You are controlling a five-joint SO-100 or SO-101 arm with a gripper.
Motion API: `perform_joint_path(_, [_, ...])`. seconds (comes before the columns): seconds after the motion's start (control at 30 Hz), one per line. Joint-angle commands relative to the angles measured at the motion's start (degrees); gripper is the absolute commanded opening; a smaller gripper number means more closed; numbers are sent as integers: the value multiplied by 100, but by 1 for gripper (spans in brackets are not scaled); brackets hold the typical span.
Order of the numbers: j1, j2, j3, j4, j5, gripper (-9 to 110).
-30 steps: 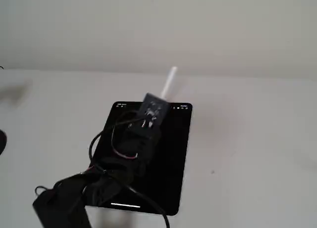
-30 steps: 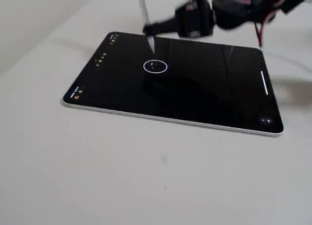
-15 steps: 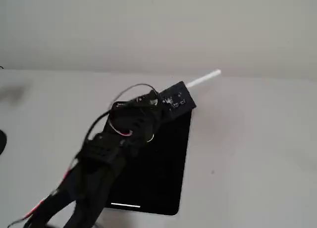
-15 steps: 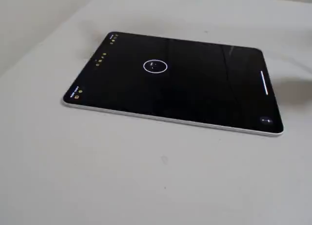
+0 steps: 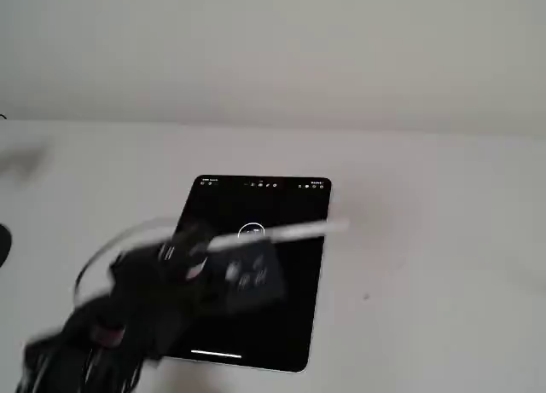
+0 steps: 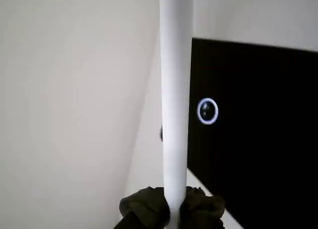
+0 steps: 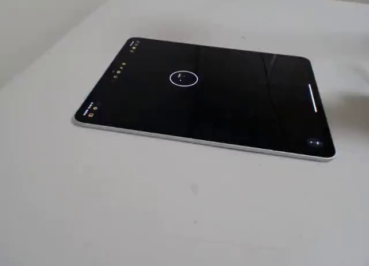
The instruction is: Draw 2 dots in a circle representing the eyes of a stickman
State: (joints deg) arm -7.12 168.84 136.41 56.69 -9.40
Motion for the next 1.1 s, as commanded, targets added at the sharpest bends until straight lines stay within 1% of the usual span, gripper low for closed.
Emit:
perform_joint_path(0.0, [-114,1696,853,431,9,0])
perform_joint_path(0.03, [-97,2109,1134,501,0,0])
perform_joint_path(0.13, [0,2162,1503,747,70,0])
perform_joint_path(0.2, [123,2162,1819,756,316,0])
perform_joint_path(0.27, [176,2162,2136,650,246,0])
perform_joint_path(0.37, [316,2162,2646,-185,-527,0])
perform_joint_path(0.53, [220,2162,3498,-1819,-2294,0])
perform_joint_path(0.67, [211,2162,4166,-2602,-3199,0])
perform_joint_path(0.93, [176,1969,4307,-2575,-3779,0])
perform_joint_path(1.07, [308,1424,4307,-3103,-4034,0])
